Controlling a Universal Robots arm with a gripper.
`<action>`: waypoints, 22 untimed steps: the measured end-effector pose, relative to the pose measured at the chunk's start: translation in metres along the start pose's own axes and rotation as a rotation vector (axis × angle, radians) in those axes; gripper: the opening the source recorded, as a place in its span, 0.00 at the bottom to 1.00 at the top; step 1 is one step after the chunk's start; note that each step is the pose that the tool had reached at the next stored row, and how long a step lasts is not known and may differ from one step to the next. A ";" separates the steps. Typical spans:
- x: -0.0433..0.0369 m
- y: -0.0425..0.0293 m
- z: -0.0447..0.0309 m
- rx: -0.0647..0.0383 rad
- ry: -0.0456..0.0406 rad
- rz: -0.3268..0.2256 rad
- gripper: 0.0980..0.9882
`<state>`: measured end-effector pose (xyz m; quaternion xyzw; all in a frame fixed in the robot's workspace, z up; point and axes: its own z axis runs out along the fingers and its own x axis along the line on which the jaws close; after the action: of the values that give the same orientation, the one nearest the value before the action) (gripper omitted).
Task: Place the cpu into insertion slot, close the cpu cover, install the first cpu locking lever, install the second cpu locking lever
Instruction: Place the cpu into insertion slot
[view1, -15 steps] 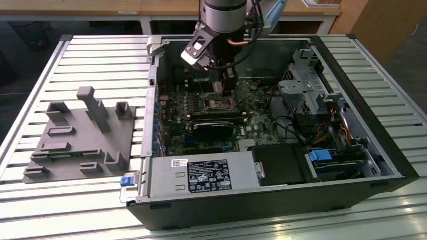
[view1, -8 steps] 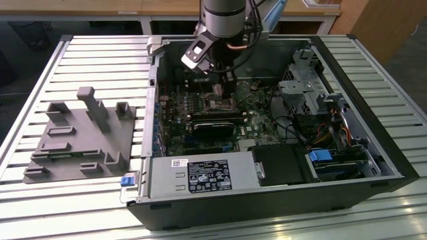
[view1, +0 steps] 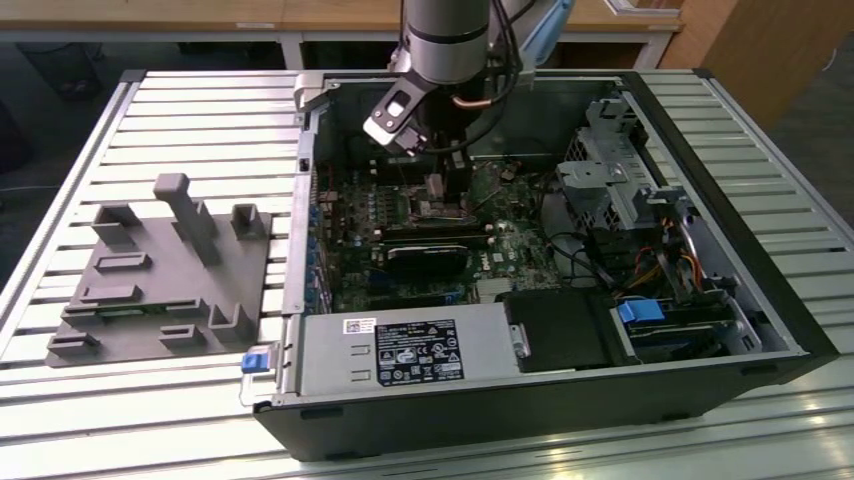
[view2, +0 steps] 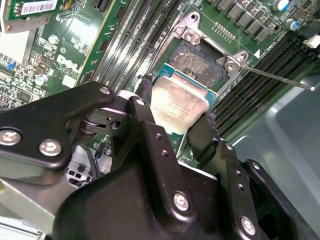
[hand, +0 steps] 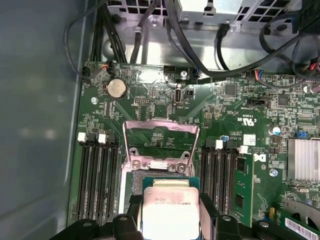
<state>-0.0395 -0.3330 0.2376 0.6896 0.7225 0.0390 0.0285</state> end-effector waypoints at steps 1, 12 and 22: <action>0.0000 -0.0001 0.0007 0.000 0.0000 0.000 0.50; -0.0001 -0.0005 0.0048 -0.001 -0.0003 0.000 0.50; 0.0008 -0.0022 0.0123 -0.001 -0.0006 0.001 0.50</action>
<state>-0.0406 -0.3321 0.2252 0.6899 0.7223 0.0393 0.0292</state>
